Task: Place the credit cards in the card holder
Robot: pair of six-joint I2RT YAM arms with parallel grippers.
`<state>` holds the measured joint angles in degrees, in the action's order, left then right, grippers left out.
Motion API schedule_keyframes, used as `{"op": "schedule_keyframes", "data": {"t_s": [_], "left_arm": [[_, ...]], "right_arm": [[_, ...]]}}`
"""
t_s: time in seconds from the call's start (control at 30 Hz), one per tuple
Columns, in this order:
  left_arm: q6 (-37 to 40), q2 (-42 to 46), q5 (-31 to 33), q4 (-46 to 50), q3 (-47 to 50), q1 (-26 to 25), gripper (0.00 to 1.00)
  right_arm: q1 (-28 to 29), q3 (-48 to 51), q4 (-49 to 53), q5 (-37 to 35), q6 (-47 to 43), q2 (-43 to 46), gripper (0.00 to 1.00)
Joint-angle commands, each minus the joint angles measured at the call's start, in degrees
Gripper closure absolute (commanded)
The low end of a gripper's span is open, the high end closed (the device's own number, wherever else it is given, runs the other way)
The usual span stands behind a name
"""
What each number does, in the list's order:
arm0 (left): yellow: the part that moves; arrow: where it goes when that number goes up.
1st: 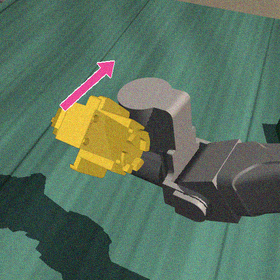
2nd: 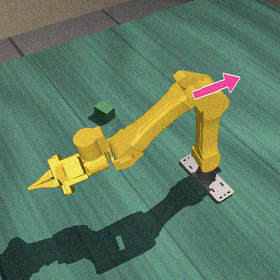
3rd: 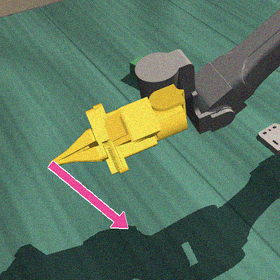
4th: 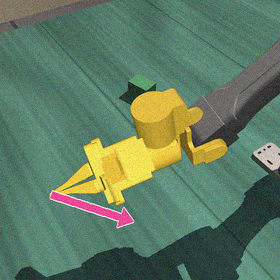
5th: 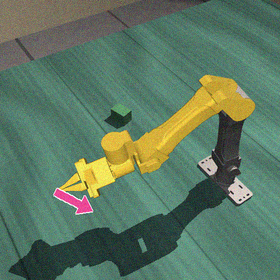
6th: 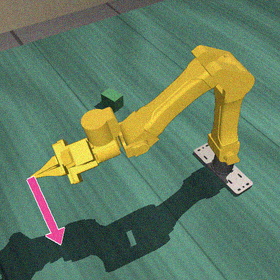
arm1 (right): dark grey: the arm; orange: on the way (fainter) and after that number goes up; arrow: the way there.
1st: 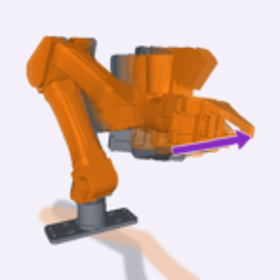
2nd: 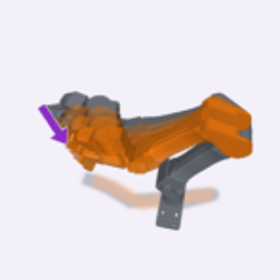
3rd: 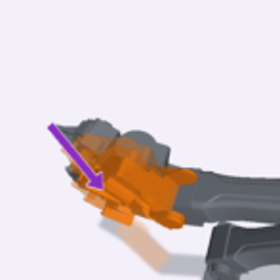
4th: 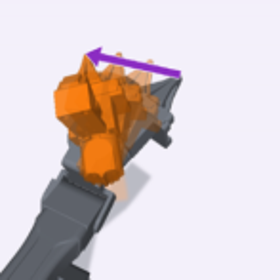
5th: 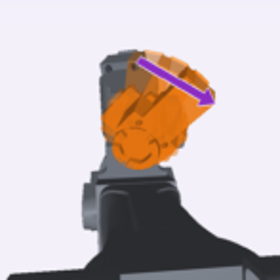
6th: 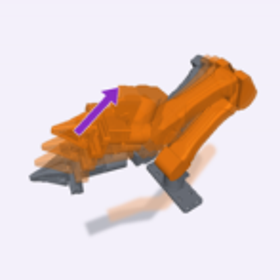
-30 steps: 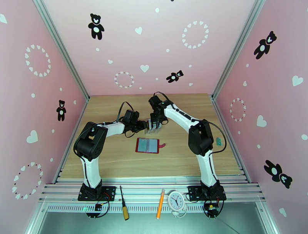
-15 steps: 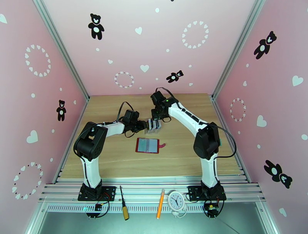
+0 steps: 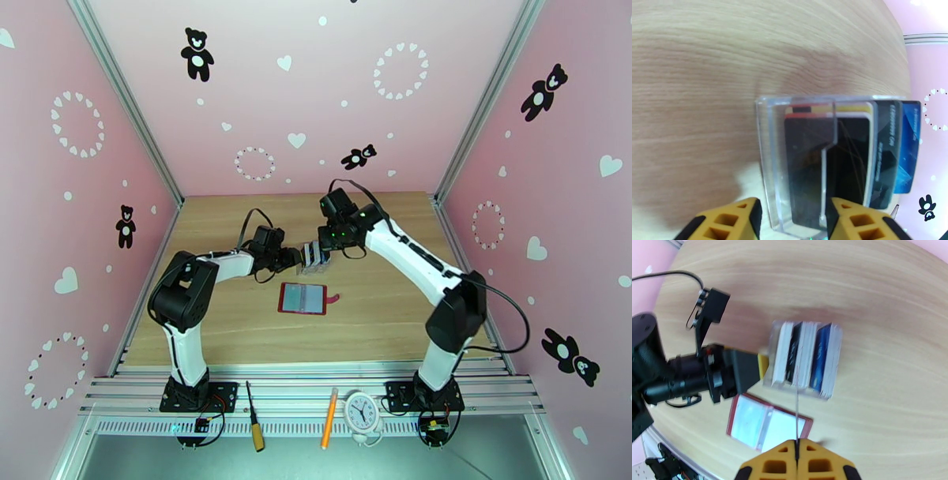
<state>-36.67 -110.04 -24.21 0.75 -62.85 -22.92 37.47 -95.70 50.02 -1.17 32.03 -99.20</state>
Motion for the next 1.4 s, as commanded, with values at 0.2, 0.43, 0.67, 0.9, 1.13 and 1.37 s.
{"op": "schedule_keyframes", "data": {"t_s": [0.2,0.43,0.67,0.9,1.13,1.37], "left_arm": [[1.9,6.0,0.5,-3.7,2.9,0.5,0.49],[3.6,9.6,3.2,-2.2,4.1,0.1,0.48],[5.9,12.9,8.1,2.5,4.7,-2.3,0.47],[7.5,19.2,12.5,9.1,9.7,-5.8,0.46],[10.4,23.6,17.8,13.7,15.0,-8.3,0.46],[11.3,23.2,16.8,10.6,20.0,-8.5,0.51]], "right_arm": [[2.0,13.5,-6.9,2.9,5.8,12.9,0.98],[3.3,23.5,-13.3,5.6,10.4,19.8,0.99],[4.2,33.8,-22.5,9.1,15.4,26.5,1.0],[5.0,42.5,-32.5,11.8,19.5,28.8,1.0],[5.2,49.6,-43.6,13.4,23.3,27.0,1.0],[5.5,53.2,-51.5,14.4,26.2,23.8,1.0]]}}
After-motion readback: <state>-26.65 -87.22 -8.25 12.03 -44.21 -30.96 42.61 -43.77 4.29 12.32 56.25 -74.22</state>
